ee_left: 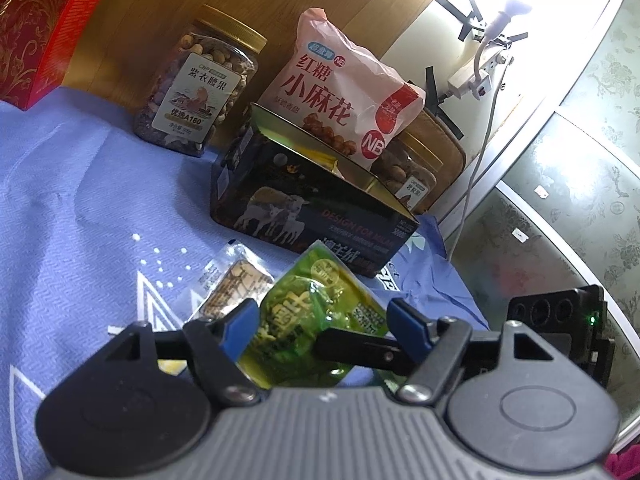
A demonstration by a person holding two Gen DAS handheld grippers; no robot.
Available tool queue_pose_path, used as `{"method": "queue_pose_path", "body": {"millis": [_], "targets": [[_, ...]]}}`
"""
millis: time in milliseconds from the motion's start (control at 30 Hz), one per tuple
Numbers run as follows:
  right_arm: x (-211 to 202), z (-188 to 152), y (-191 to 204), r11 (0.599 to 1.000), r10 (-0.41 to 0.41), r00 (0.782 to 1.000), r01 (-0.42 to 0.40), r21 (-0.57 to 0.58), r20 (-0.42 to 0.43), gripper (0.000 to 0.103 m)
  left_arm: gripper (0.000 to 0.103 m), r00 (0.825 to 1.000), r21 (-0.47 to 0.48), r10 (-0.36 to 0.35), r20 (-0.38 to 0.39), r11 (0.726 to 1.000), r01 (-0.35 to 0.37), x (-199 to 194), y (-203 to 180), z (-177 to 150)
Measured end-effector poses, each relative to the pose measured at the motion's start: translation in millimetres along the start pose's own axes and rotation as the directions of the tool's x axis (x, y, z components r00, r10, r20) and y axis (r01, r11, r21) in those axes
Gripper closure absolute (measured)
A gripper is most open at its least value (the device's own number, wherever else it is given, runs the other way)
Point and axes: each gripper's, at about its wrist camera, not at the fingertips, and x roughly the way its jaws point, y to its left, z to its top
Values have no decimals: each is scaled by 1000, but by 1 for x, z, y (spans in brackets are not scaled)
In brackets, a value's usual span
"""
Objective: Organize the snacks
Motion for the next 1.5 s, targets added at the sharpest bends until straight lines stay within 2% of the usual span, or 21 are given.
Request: {"method": "queue_pose_path", "body": {"millis": [133,267,367,533,633,733,833,900,1000,1033,1100,1133,1167,1200,1233,1300,1400,1433,1500], "targets": [[0,1,-2,1000,10,1000,-10,17,-7,87,31,1000,0,0,1,1000,0,0,-1,0],[-5,3,-14,994,46,999,-48,96,20,88,31,1000,-4,-10,11,1000,10,-2,0,0],[-12,4,-34,963,112,992,-123,240,57,89,31,1000,-7,-13,19,1000,13,-4,0,0],[-25,6,-48,904,180,976,-214,370,125,89,28,997,-72,-72,31,995,74,-8,5,5],[-33,9,-46,887,204,967,-249,388,154,89,28,992,-123,-123,32,984,126,-8,5,9],[-41,14,-42,881,227,957,-281,381,181,89,30,990,-119,-135,28,983,138,-7,-2,12],[-46,24,-38,886,235,952,-294,359,198,89,38,988,-100,-152,22,983,153,-1,-12,22],[-50,38,-35,904,213,954,-275,326,212,89,41,989,-61,-146,22,987,147,4,-22,36],[-47,71,-33,934,145,958,-215,284,249,89,41,995,14,-94,34,996,94,21,-37,70],[-43,87,-31,954,93,960,-161,252,264,86,41,996,37,-73,43,997,71,28,-41,81],[-29,106,-21,993,-57,963,29,110,265,78,37,998,95,12,56,995,-17,53,-50,108],[-21,110,-12,985,-165,953,170,2,253,61,37,995,113,70,63,991,-77,63,-52,115],[-13,108,0,938,-296,920,330,-102,257,52,37,991,121,120,64,985,-127,73,-51,120],[-9,103,8,884,-381,883,435,-171,276,52,38,988,114,141,58,983,-147,77,-50,121],[-15,95,13,853,-402,862,475,-217,309,52,39,991,95,129,47,987,-133,78,-46,119],[-37,82,16,870,-352,868,442,-220,352,53,39,995,87,86,48,992,-90,72,-43,109],[-70,56,20,889,-297,876,399,-225,381,53,39,995,112,79,61,990,-85,57,-46,90],[-75,48,23,888,-295,880,397,-233,372,53,39,996,112,70,56,991,-76,50,-46,83],[-82,32,23,898,-285,911,362,-250,298,50,39,997,112,72,33,991,-75,41,-46,74]]}}
